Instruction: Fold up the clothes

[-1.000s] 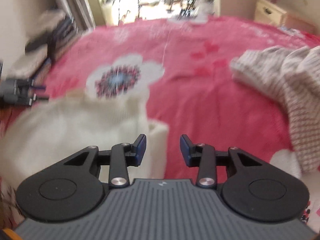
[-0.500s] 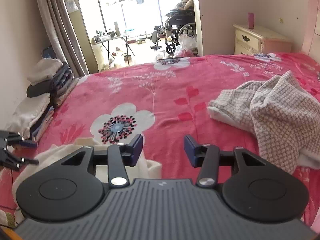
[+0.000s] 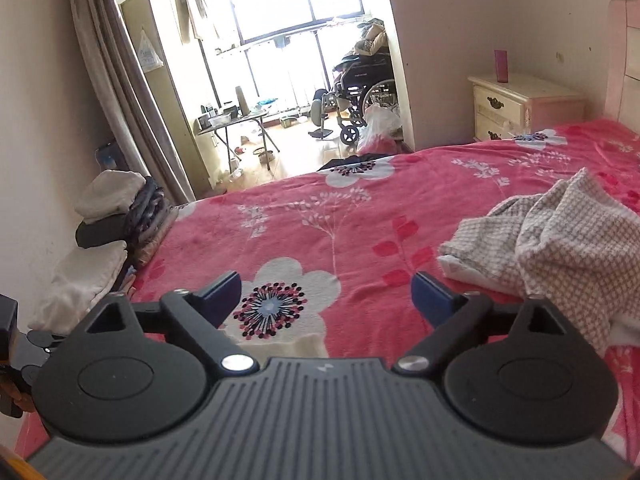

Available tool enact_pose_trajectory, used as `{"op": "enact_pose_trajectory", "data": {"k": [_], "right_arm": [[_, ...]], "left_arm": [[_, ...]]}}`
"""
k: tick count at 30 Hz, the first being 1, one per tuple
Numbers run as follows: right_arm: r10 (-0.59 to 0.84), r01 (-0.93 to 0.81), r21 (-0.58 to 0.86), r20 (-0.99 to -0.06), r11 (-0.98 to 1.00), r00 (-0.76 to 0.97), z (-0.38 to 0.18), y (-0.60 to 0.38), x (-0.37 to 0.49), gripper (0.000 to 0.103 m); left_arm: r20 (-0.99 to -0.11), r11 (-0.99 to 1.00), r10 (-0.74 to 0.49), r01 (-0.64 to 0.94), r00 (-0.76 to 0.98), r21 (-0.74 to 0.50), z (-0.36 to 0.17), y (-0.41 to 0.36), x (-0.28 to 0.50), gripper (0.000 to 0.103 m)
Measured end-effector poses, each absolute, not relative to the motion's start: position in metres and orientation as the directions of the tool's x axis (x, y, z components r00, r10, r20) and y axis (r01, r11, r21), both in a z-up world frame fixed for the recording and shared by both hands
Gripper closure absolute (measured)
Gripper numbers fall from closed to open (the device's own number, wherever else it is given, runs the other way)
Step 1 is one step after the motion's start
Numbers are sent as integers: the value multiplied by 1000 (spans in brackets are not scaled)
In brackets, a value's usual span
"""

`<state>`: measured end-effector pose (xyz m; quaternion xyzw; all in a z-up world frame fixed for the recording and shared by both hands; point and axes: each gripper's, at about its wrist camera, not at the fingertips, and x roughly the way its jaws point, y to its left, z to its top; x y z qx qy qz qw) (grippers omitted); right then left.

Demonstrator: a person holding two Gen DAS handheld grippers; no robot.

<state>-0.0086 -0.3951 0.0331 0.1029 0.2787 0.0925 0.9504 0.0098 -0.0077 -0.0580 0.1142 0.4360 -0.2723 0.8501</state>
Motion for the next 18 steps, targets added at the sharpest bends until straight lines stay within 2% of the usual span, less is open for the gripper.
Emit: {"op": "enact_pose_trajectory", "data": {"k": [13,16,18], "right_arm": [[250,-179,180,-555,967,793,19,-361,-12,10],[247,-225,113,-594,968,766,5,-341,-18,12],[260,-263,90,-622,961,738,-9,-325,-28,17]], "left_arm": [[-808,798,-377,601,452,-36,-63,-9,-7,33],[-805,781,-385,624,451,-25,-64,-12,-17,35],[-806,774,-391,633,444,-26,-66,-17,-25,39]]}}
